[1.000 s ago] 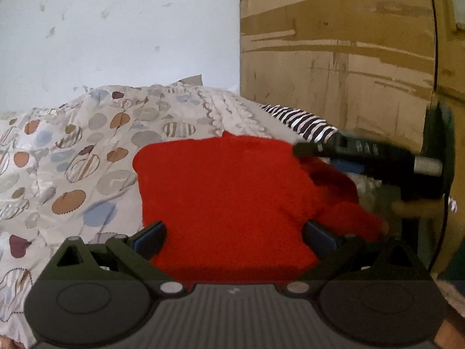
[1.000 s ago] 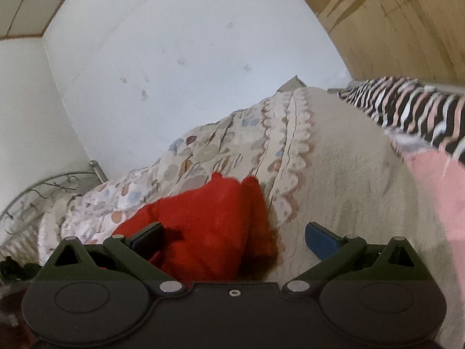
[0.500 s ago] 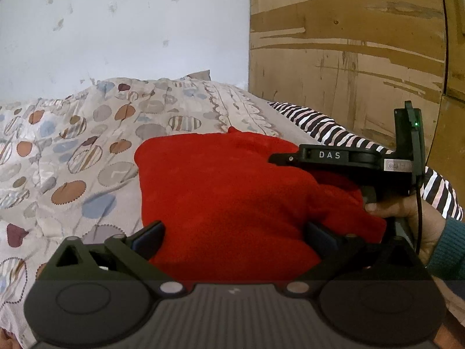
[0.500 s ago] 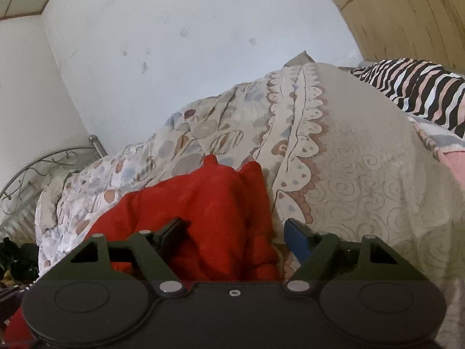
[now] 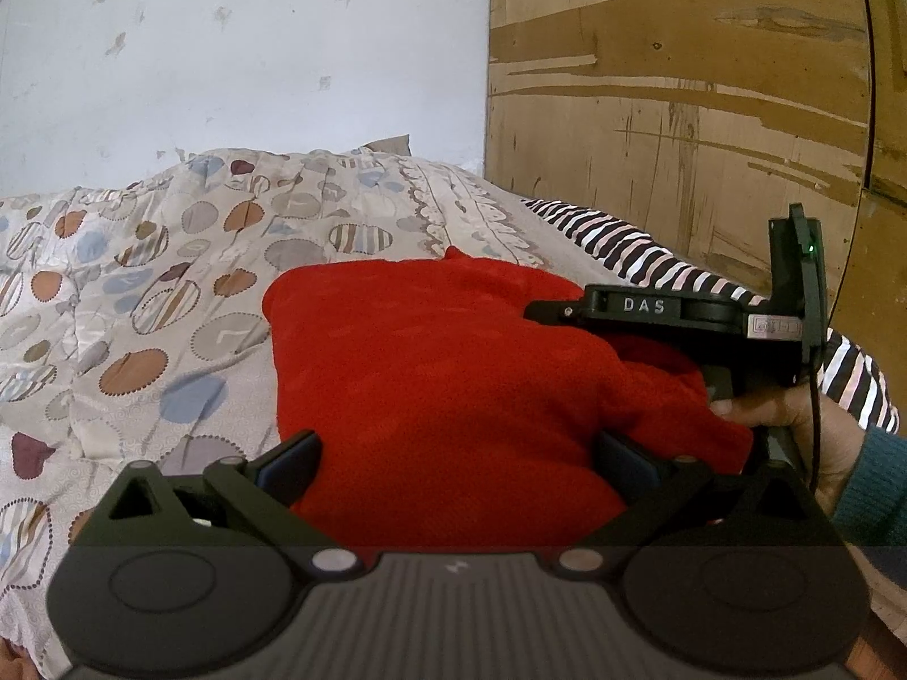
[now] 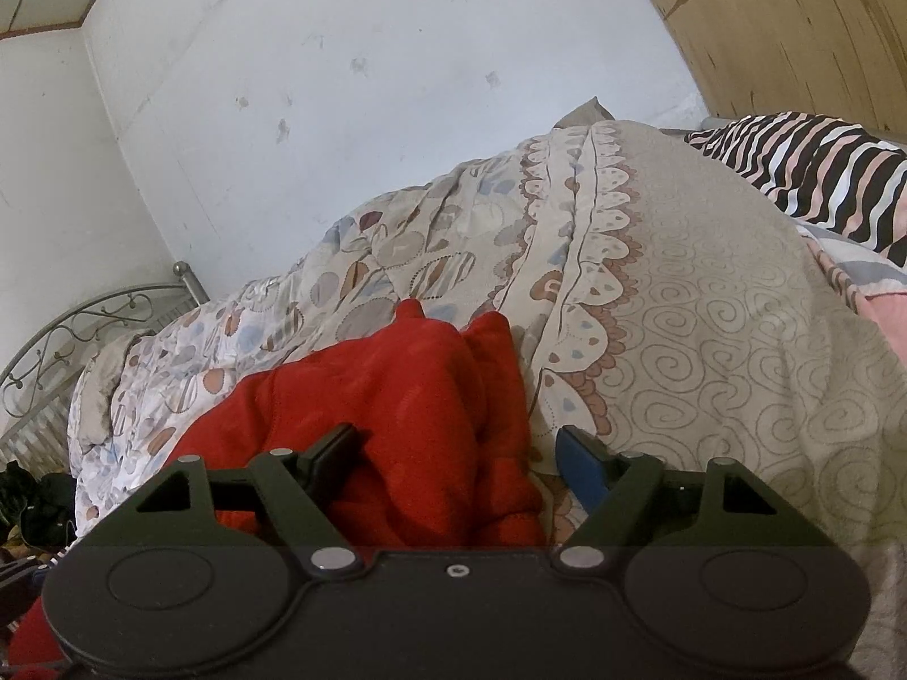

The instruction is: Fold small clothes

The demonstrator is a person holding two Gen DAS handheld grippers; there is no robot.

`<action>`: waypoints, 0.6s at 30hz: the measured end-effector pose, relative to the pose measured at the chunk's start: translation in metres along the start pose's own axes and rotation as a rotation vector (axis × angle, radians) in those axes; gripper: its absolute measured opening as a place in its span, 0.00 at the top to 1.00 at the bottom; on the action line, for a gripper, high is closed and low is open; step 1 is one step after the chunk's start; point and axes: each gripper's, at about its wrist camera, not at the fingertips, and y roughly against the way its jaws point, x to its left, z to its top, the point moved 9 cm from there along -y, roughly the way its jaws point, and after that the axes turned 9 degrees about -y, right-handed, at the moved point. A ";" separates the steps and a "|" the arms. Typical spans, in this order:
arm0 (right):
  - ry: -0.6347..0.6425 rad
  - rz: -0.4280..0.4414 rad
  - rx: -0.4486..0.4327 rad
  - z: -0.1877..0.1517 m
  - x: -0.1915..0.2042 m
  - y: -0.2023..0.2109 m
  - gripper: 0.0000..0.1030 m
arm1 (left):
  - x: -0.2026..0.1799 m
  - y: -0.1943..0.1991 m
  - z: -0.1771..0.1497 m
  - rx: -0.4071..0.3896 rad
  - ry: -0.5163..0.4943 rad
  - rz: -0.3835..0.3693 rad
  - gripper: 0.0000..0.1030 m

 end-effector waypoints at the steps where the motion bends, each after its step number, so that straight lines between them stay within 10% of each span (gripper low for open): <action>1: 0.000 0.000 0.000 0.000 0.000 0.000 0.25 | 0.003 0.003 0.003 -0.010 0.015 -0.016 0.00; 8: 0.003 -0.002 0.005 0.001 0.001 0.000 0.24 | 0.057 0.026 0.020 -0.095 0.276 -0.155 0.01; 18: -0.019 0.066 0.035 0.000 0.005 0.003 0.34 | 0.081 -0.030 -0.021 0.091 0.546 -0.354 0.00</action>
